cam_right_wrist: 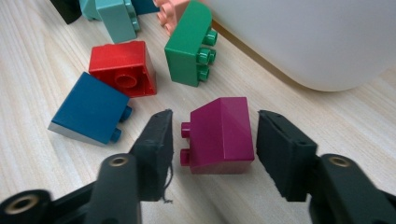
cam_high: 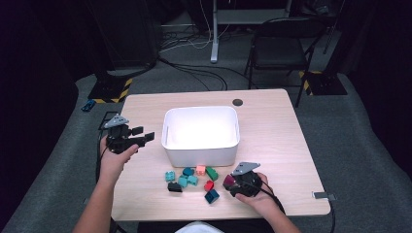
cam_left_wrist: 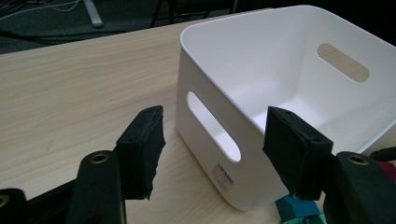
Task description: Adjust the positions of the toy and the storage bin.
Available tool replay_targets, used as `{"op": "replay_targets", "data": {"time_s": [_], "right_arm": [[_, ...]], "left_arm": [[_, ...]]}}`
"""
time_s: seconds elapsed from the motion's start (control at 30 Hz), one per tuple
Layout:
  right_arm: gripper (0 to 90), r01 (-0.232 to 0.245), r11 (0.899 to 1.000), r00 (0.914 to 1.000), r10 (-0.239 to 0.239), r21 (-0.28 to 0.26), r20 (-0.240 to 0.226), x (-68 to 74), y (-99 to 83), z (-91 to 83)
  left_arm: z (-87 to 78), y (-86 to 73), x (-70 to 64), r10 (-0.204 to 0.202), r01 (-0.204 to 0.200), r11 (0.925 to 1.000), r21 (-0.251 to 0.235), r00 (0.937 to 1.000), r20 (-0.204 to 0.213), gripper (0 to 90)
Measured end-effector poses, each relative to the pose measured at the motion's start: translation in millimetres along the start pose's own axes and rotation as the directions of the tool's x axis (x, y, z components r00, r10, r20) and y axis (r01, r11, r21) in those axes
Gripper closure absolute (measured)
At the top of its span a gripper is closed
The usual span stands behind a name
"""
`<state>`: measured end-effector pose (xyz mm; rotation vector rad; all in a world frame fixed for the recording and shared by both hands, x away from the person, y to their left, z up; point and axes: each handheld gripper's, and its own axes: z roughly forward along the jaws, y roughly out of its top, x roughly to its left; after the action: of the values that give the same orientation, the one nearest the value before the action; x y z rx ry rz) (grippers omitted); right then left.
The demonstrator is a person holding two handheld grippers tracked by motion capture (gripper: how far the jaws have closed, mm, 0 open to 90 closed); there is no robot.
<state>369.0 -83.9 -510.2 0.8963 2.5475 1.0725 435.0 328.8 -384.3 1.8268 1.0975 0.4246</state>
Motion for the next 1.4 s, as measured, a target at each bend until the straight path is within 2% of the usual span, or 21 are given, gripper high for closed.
{"op": "replay_targets", "data": {"time_s": [0.1,0.17,0.27,0.43,0.47,0.53,0.63,0.8,0.87,0.93,1.07,1.13,1.2,1.4], "right_arm": [[55.7,-0.001,1.0,1.0,0.001,0.01,0.004,-0.9,-0.6,0.8],[56.1,0.0,1.0,0.9999,0.0,0.009,0.016,-1.6,-0.6,0.4],[56.7,-0.005,1.0,1.0,0.005,0.011,0.008,-2.6,-0.4,-0.3],[57.6,-0.028,0.999,0.9995,0.028,-0.02,0.014,-4.7,2.0,-7.4],[69.7,-0.033,0.999,0.9994,0.033,-0.035,0.009,-5.4,3.6,-12.4],[71.0,-0.044,0.998,0.999,0.044,-0.05,0.0,-6.4,4.3,-16.1],[70.6,-0.055,0.997,0.9985,0.055,-0.058,-0.007,-7.7,5.3,-19.8],[53.9,-0.058,0.998,0.9981,0.057,-0.022,-0.024,-7.0,3.7,-12.1],[50.6,-0.048,0.999,0.9985,0.047,-0.018,-0.026,-5.3,4.2,-9.0],[47.7,-0.034,0.999,0.9988,0.035,0.013,-0.034,0.4,5.3,-0.2],[47.5,0.012,0.999,0.9999,-0.012,0.052,-0.001,7.2,6.3,10.4],[51.2,0.019,0.998,0.9997,-0.019,0.055,0.011,8.9,5.7,12.6],[56.1,0.018,0.999,0.9997,-0.019,0.047,0.016,9.0,5.4,12.4],[56.7,0.011,0.999,0.9998,-0.011,0.04,0.015,6.4,6.4,10.6]], "left_arm": [[0.1,-0.1,0.0,-0.001,0.001,1.0,-0.001,1.0,0.001,37.9],[0.0,-0.2,0.2,-0.001,0.001,1.0,-0.001,1.0,0.001,37.9],[-0.2,-0.3,0.4,-0.002,0.002,1.0,0.003,1.0,0.003,37.9],[-0.6,-0.4,0.1,-0.003,0.003,1.0,-0.005,1.0,0.0,37.9],[-0.9,-0.3,0.5,0.0,0.0,1.0,-0.002,1.0,0.0,38.0],[-0.7,-0.5,0.5,-0.001,0.001,1.0,-0.003,1.0,0.0,38.0],[-0.5,-0.5,0.2,0.0,0.0,1.0,-0.003,1.0,-0.001,37.9],[-0.7,-0.5,0.7,0.002,-0.002,1.0,0.003,1.0,-0.003,38.0],[-0.7,-0.5,1.1,0.0,0.0,1.0,0.0,1.0,-0.004,37.9],[-0.2,-0.9,1.3,-0.007,0.007,1.0,-0.002,1.0,-0.006,37.9],[-0.2,-1.1,1.3,-0.003,0.003,1.0,-0.001,1.0,-0.004,38.0],[-0.3,-1.1,1.5,-0.004,0.004,1.0,0.001,1.0,-0.004,38.0],[-0.1,-1.3,1.8,-0.004,0.004,1.0,0.001,1.0,-0.004,37.9],[-0.5,-1.4,2.2,-0.004,0.004,1.0,-0.002,1.0,-0.008,37.9]]}}
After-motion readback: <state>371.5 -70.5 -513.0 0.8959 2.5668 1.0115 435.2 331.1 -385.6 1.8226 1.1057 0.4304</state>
